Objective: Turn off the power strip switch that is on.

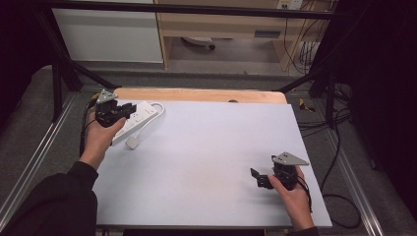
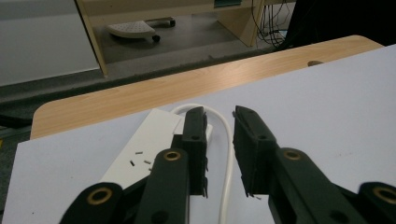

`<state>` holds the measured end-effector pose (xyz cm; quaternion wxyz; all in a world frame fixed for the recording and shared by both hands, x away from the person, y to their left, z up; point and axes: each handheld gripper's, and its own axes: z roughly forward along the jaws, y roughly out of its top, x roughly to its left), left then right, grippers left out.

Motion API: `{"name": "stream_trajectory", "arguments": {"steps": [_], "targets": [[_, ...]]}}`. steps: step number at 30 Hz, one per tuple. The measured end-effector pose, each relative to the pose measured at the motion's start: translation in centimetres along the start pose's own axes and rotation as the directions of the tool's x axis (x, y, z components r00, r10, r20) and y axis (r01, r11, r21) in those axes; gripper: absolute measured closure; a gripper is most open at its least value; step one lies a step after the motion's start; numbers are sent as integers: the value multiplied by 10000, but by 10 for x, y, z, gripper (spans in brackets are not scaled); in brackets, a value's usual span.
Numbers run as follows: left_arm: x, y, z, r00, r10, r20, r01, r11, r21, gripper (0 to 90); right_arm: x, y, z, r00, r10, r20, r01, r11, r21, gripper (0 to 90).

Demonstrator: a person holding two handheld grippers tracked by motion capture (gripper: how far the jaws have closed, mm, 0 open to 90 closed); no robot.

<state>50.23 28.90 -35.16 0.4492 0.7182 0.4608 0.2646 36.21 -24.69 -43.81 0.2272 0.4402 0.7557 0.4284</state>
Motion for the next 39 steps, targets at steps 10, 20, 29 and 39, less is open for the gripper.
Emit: {"name": "stream_trajectory", "arguments": {"steps": [10, 20, 29, 39], "targets": [[1, 1, 8, 10000, 23, 50, -23, 10000, -4, 807, 0, 0, 0, 10000, -71, 11, 71, 10000, -15, 38], [4, -3, 18, 10000, -18, 35, 17, 10000, 88, 848, 1, 0, 0, 10000, -86, 29, 86, 10000, 35, 38], [10, -7, 25, 10000, -99, -7, 99, 9997, 201, 866, 1, 0, 1, 10000, -67, 39, 67, 10000, 14, 38], [15, -11, 31, 9999, -120, -107, 124, 9991, 409, 893, 1, 0, 1, 10000, -62, 25, 62, 10000, 19, 38]]}}
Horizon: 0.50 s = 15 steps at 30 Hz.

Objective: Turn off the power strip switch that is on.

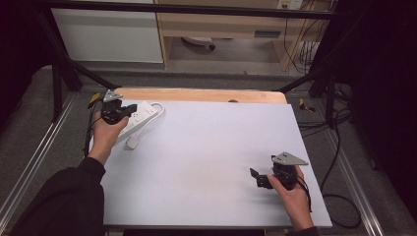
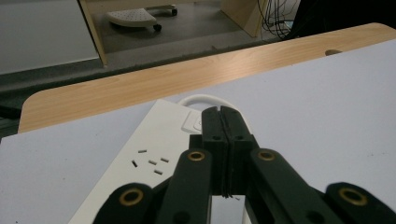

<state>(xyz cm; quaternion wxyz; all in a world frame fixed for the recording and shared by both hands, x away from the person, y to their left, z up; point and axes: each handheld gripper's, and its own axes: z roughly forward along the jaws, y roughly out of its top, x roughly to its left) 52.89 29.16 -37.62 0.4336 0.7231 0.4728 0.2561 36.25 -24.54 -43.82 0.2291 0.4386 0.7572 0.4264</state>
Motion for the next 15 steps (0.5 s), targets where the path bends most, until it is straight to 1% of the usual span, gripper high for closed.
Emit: {"name": "stream_trajectory", "arguments": {"steps": [7, 12, 15], "targets": [[3, -2, 3, 10000, -31, -34, 32, 9999, 129, 900, 0, 0, 0, 10000, -33, 6, 33, 10000, -8, 38], [7, -5, 5, 9998, -158, -107, 161, 9996, 235, 900, 0, 0, 0, 10000, -23, 0, 23, 10000, -3, 38], [8, -5, 6, 9998, -171, -109, 174, 9995, 281, 900, 0, 0, 0, 10000, -44, 2, 44, 10000, 0, 38]]}}
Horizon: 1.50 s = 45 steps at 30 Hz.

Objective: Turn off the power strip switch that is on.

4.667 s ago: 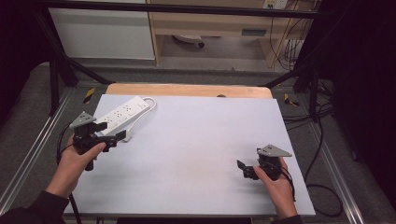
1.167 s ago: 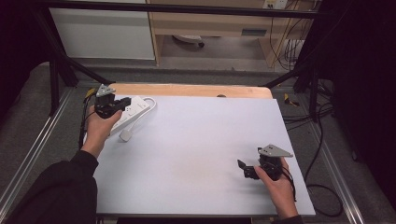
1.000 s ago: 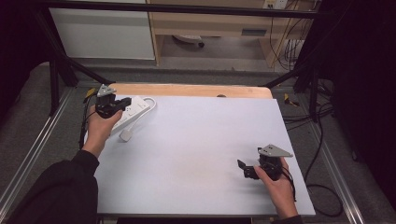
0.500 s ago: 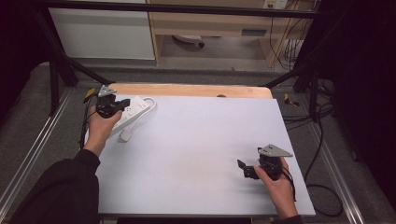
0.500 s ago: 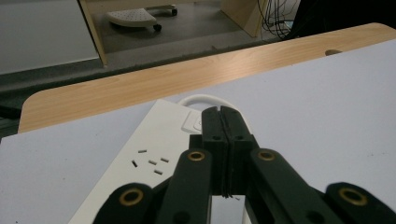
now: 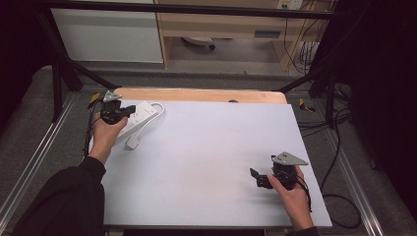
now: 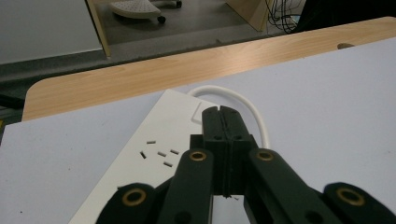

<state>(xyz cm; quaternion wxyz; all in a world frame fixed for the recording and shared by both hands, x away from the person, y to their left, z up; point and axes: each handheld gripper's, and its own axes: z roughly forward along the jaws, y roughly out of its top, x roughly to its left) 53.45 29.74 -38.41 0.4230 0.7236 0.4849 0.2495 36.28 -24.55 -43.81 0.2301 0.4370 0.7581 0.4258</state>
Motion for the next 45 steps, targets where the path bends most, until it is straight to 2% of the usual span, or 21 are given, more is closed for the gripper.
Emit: {"name": "stream_trajectory", "arguments": {"steps": [12, 21, 31, 45], "targets": [[2, -5, 6, 10000, 50, -29, -48, 9984, 564, 900, 0, 0, 0, 10000, -31, 14, 31, 10000, -2, 38], [6, -12, 18, 10000, 58, -26, -55, 9948, 1014, 900, 0, 0, 0, 10000, -3, 14, 3, 10000, -27, 38], [7, -18, 31, 9999, 78, -69, -69, 9922, 1248, 900, 0, 0, 0, 10000, 7, -1, -7, 10000, 5, 38], [10, -22, 35, 9997, 196, -177, -169, 9893, 1452, 900, 0, 0, 0, 10000, 31, -27, -31, 10000, 8, 38]]}}
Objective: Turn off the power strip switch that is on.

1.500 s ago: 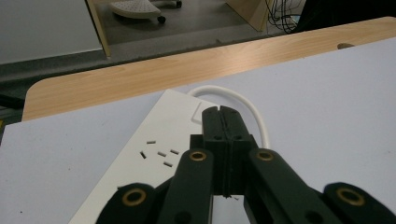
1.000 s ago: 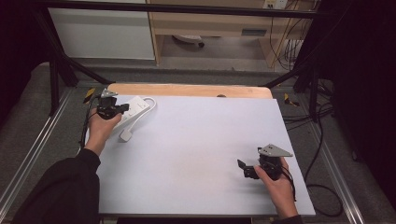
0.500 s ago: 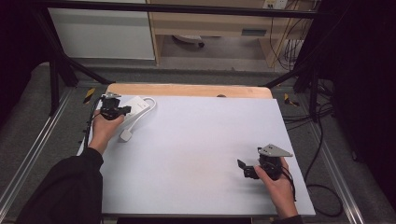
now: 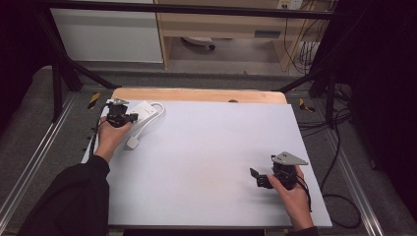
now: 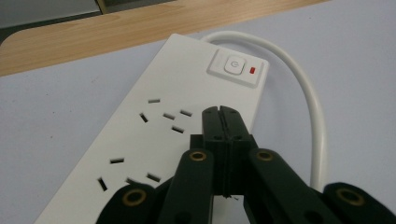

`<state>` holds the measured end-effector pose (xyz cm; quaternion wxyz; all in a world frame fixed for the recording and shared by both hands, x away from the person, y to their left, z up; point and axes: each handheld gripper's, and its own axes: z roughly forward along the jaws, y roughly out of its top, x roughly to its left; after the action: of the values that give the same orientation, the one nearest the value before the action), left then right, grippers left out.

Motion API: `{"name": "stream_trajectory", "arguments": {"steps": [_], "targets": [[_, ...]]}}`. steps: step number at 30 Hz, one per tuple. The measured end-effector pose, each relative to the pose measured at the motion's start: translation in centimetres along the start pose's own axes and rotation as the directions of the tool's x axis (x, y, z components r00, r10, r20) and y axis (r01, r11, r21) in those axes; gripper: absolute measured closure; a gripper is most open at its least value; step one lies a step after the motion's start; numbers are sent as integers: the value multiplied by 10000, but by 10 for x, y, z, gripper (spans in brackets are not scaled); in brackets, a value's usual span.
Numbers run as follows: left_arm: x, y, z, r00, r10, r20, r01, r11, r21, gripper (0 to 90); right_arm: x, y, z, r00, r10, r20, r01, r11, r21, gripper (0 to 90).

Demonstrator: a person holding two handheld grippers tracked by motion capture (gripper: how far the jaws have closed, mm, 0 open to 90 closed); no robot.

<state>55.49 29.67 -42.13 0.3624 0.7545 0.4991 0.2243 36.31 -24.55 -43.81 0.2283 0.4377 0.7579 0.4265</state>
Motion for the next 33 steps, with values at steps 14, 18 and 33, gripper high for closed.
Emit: {"name": "stream_trajectory", "arguments": {"steps": [14, 18, 33], "targets": [[-1, -1, 3, 10000, 66, -44, -66, 9999, 146, 900, 0, 0, 0, 10000, -16, 10, 16, 10000, -27, 38], [-1, -2, 5, 9999, 59, -94, -58, 9999, 134, 900, -1, 0, 0, 10000, 3, 1, -3, 10000, -13, 38], [-1, -2, 5, 10000, -3, -16, 3, 9999, 138, 900, 0, 0, 0, 10000, -22, 6, 22, 10000, -4, 37]]}}
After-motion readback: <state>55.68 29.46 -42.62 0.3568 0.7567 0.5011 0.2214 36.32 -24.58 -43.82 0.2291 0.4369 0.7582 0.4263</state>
